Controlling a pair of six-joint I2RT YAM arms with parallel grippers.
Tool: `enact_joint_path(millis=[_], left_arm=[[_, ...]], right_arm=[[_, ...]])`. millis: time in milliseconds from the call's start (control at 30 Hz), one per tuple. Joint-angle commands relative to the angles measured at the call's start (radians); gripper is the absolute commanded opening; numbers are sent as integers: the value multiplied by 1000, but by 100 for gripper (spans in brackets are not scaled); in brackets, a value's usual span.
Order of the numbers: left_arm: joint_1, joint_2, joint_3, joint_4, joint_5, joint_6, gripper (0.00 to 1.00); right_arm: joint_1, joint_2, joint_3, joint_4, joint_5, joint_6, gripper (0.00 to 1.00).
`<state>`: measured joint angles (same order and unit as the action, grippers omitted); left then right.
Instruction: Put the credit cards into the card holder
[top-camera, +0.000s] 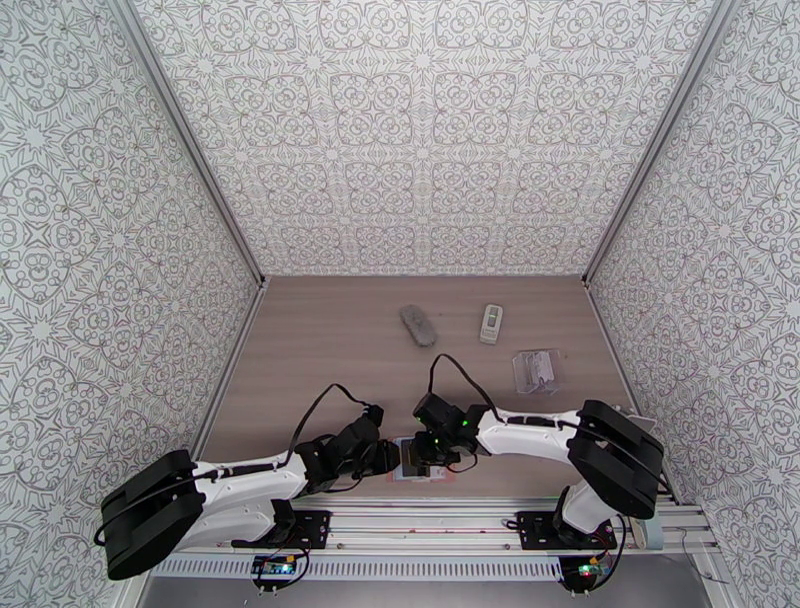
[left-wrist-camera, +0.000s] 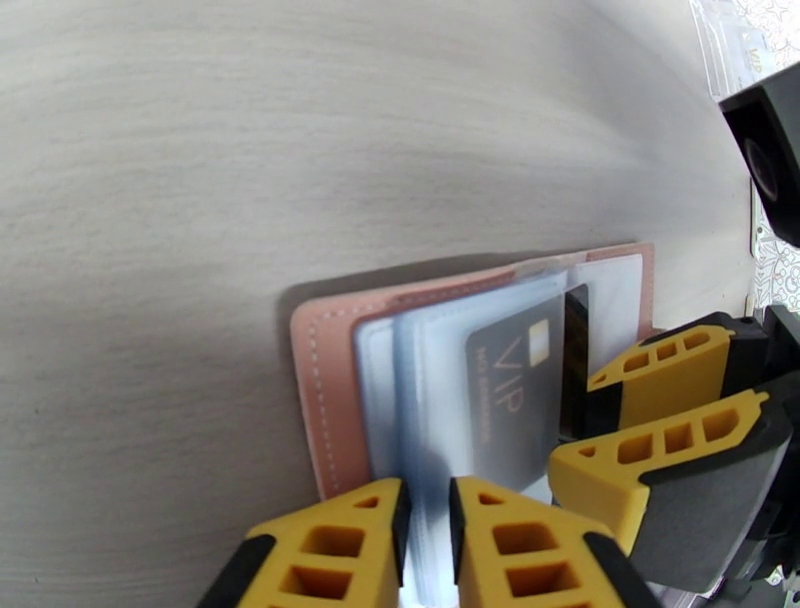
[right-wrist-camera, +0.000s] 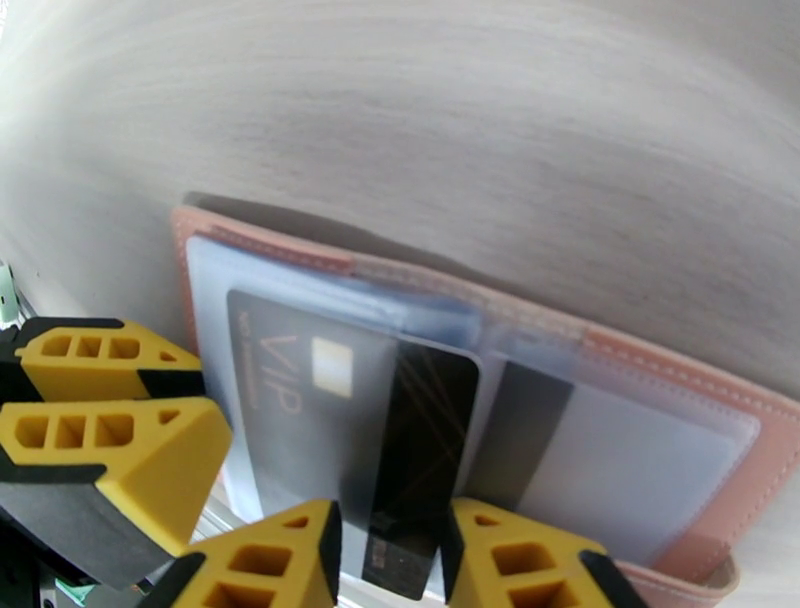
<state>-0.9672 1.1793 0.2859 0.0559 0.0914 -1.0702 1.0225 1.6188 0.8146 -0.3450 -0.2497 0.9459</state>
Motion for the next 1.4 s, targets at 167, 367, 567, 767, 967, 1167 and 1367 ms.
enact_joint_path(millis=[167,367,567,767,967,1167,1367], left_arm=[[-11,14,-24,-56,-17,0,24],[-12,9,-25,-54,-16,4,27],[-12,7,-22,-56,-16,5,27],[-14,7,-23,-54,-16,7,27],[-16,0,-25,-50,-20,5,27],[-18,-30,-27,-65,-28,4,28],[-18,-105,-21,-137,-57,10,34]], right_arm=[[27,31,31,18,-35,13,33],[33,34,40,29,-46,19,32],[39,45,55,36,-52,19,31],[44,48,60,53,-67,20,30],[44,40,57,54,-68,21,30],[45,24,60,19,-46,10,30],[44,-16,85,-68,10,-22,32]])
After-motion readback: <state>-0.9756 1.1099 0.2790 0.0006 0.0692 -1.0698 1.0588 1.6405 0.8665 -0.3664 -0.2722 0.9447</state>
